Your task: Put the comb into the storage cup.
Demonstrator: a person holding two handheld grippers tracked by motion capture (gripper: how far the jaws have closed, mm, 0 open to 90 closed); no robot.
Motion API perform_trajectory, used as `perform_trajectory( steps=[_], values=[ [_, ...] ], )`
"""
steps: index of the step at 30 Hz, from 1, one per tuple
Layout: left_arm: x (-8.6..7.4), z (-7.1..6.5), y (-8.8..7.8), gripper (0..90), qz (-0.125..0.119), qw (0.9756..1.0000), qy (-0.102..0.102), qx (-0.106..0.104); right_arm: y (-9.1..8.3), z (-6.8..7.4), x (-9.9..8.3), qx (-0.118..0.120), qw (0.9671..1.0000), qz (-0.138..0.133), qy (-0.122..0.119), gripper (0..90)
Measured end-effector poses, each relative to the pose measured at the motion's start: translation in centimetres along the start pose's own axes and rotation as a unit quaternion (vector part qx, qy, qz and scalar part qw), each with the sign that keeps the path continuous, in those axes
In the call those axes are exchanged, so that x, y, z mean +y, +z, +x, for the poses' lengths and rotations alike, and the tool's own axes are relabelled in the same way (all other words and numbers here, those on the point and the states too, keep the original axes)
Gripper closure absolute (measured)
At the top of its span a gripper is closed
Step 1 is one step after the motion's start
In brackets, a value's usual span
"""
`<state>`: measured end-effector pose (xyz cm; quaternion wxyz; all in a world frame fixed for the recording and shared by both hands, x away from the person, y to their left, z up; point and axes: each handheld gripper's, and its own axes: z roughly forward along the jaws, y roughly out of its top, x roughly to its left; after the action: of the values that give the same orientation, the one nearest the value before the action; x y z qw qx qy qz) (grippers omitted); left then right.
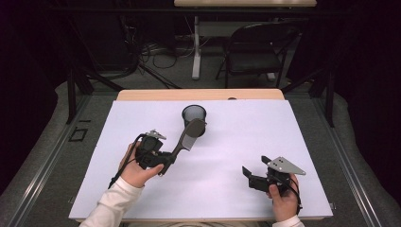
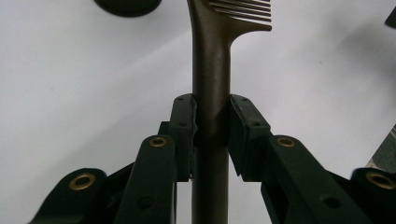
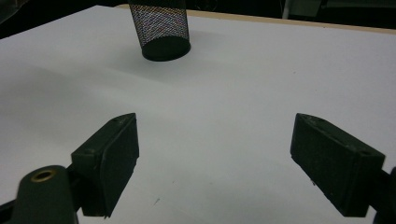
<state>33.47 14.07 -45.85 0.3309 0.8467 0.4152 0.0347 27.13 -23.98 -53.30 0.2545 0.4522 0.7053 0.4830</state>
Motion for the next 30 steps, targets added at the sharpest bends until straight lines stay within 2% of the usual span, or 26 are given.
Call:
perform_trajectory(
  steps=[3,10,15,17,20,26,30],
  values=[
    [0.0,-0.3,0.1,72.6,-0.018,0.9998,0.005,-0.001,0.0,0.0,0.0,0.0,1.0,0.0,0.0,15.3],
    [-0.2,-0.5,0.3,72.6,-0.039,0.9992,0.013,-0.003,0.1,0.0,0.0,0.0,1.0,-0.003,0.001,15.3],
    [-0.5,-0.6,0.5,72.6,-0.055,0.9982,0.025,-0.001,0.0,-0.1,0.0,0.0,1.0,-0.004,0.001,15.1],
    [-0.7,-0.7,0.7,72.6,-0.07,0.9971,0.03,-0.002,0.0,-0.1,0.0,0.0,1.0,-0.007,0.004,15.1],
    [-0.9,-0.7,0.8,72.6,-0.075,0.9968,0.029,-0.004,-0.1,-0.2,0.0,0.001,1.0,-0.007,0.005,15.1],
    [-1.6,-0.7,1.4,72.6,-0.108,0.9938,0.022,-0.011,-0.2,-0.2,0.1,0.005,0.9999,-0.006,0.008,15.1],
    [-1.8,-0.6,1.6,72.6,-0.114,0.9932,0.014,-0.02,-0.1,-0.3,0.1,0.008,0.9999,-0.008,0.012,15.1]
  ],
)
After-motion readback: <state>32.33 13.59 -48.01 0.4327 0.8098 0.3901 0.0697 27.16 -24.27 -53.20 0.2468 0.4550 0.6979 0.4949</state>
